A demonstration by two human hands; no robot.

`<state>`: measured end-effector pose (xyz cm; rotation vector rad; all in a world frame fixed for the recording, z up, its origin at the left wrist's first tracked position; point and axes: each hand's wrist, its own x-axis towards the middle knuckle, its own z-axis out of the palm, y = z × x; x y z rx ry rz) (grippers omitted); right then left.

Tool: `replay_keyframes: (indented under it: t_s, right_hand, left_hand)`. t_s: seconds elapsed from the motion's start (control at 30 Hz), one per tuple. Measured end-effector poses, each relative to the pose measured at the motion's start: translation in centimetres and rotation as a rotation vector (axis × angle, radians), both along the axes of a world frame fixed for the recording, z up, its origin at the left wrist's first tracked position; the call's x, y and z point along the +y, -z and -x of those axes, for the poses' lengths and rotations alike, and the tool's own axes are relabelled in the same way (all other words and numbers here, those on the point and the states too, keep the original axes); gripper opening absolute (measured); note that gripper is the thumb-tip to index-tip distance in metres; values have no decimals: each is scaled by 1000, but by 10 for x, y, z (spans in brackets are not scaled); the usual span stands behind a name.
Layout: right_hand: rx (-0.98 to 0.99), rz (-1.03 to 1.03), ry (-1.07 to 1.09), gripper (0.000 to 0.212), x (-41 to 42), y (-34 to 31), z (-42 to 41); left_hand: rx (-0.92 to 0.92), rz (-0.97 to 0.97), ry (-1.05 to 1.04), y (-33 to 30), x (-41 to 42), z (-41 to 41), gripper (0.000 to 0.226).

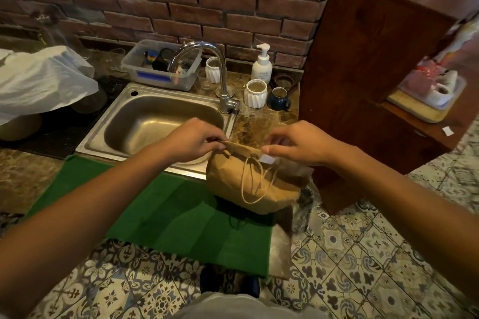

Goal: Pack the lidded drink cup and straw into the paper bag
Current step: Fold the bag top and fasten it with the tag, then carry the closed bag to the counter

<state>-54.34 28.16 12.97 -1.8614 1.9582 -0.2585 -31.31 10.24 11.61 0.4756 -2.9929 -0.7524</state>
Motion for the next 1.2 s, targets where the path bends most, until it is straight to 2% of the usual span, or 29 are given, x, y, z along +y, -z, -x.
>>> replay_keyframes:
  t_s: [0.13, 0.23, 0.3, 0.33, 0.4, 0.47, 0.6, 0.8, 0.87, 0.97, 1.1, 1.13, 1.2]
  right_hand:
    - [82, -63, -45, 31, -4, -37, -17]
    - [130, -95, 50, 21, 18, -55, -19]
    - [105, -71, 252, 23, 44, -58, -14]
    - [22, -60, 386, 26, 58, -59, -11]
    - [-152, -20, 669, 31, 83, -59, -7]
    - [-214, 28, 973, 34, 114, -61, -7]
    - [-341, 91, 1351, 35, 174, -66, -17]
    - [-462, 266, 1735, 27, 251, -76, -41]
    - [-517, 337, 1822, 26, 277, -79, -52]
    - [-553, 396, 1931, 27, 317, -84, -68]
    - [-562, 466, 2030, 28, 379, -94, -91]
    - [-493, 481, 2042, 30, 399, -97, -98]
    - [-200, 536, 2053, 32, 443, -103, -115]
  left_hand:
    - [-45, 51, 186, -38, 22, 42, 13]
    - [-3, 41, 301, -53, 39, 71, 20]
    - [71, -19, 306, -57, 53, 92, 36]
    - [139, -46, 272, -57, 59, 100, 43]
    - [355, -101, 177, -55, 72, 106, 45]
    - [512, -203, 185, -57, 94, 104, 42]
    - [522, -272, 348, -52, 138, 80, 53]
    - [535, -22, 630, -24, 197, 64, 74]
    - [545, 5, 657, -16, 221, 68, 66]
    - [617, -25, 659, -17, 257, 84, 36]
    - [662, -189, 691, -30, 307, 114, 17]
    - [636, -254, 710, -34, 321, 122, 16]
    - [563, -366, 759, -41, 351, 140, 15]
